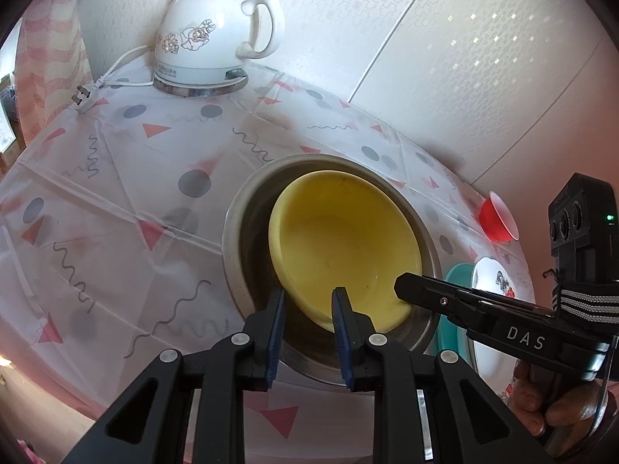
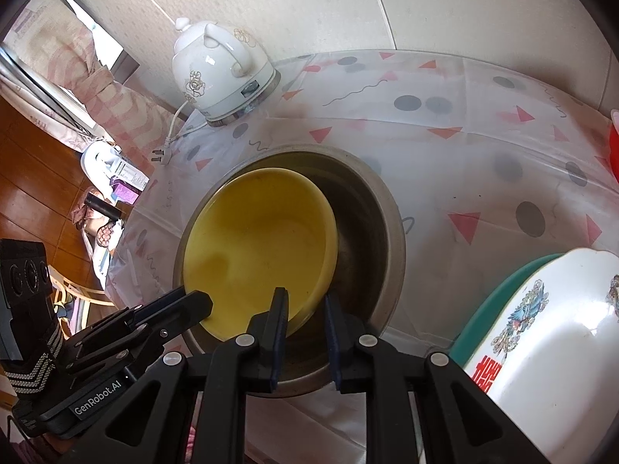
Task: Organize plates and bowls
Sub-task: 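Lower the yellow bowl into the steel bowl with the left gripper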
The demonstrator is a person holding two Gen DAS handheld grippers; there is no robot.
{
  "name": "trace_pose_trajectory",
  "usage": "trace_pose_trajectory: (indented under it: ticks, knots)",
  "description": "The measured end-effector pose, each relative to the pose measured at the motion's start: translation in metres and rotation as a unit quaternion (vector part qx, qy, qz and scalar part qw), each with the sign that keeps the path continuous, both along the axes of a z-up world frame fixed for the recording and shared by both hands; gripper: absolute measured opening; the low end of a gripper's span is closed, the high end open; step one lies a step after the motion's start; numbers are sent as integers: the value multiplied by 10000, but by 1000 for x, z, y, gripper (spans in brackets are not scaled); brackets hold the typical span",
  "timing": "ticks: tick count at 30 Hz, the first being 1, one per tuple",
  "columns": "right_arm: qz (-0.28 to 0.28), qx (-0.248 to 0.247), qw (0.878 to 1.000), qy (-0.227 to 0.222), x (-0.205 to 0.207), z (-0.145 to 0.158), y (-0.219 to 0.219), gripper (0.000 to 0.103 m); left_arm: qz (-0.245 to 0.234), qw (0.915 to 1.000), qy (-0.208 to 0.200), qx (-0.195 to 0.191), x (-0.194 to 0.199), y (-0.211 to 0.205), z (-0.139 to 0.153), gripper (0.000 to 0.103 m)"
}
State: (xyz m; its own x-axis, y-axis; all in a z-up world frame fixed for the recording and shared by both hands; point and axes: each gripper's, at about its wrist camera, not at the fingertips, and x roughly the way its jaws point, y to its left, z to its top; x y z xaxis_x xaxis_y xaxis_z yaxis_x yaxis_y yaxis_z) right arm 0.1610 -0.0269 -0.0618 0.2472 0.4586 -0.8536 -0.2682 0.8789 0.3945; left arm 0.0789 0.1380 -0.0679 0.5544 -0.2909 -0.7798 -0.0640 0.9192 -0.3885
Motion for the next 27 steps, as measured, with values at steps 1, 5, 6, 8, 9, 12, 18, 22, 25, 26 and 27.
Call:
trace_pose_trajectory:
  ticks: [1, 5, 6, 8, 9, 12, 18, 22, 25, 26, 27]
  knots:
    - [-6, 6, 10000, 12, 0, -1, 0, 20, 2, 10000, 2, 8, 0, -1, 0, 24]
    - [-43, 4, 10000, 45, 2, -2, -1, 20, -2, 10000, 58, -18, 3, -1, -2, 24]
    - [-56, 1, 10000, 41, 2, -2, -1, 20, 7, 10000, 69, -28, 4, -1, -2, 24]
    - [-61, -14, 10000, 33, 2, -2, -1, 20, 8, 10000, 71, -42, 4, -1, -2, 24]
    - [-70, -15, 10000, 37, 2, -2, -1, 20, 7, 10000, 71, -30, 5, -1, -2, 24]
    - [-63, -52, 10000, 19, 1, -1, 0, 21, 24, 10000, 89, -29, 5, -1, -2, 24]
    - [-8, -205, 9998, -29, 1, 1, 4, 27, 32, 9999, 99, 18, 6, -1, 0, 27]
    - [9, -229, 9997, -32, 0, 1, 5, 27, 24, 10000, 79, 39, 6, 0, 1, 27]
    - [-11, -259, 9997, -43, 0, 1, 5, 27, 11, 10000, 48, 68, 5, -1, 3, 27]
    - [-23, -272, 9996, -47, 0, 1, 4, 27, 12, 10000, 37, 81, 5, -1, 3, 27]
    - [-33, -281, 9996, -49, 0, 1, 4, 27, 10, 10000, 27, 90, 5, -1, 3, 27]
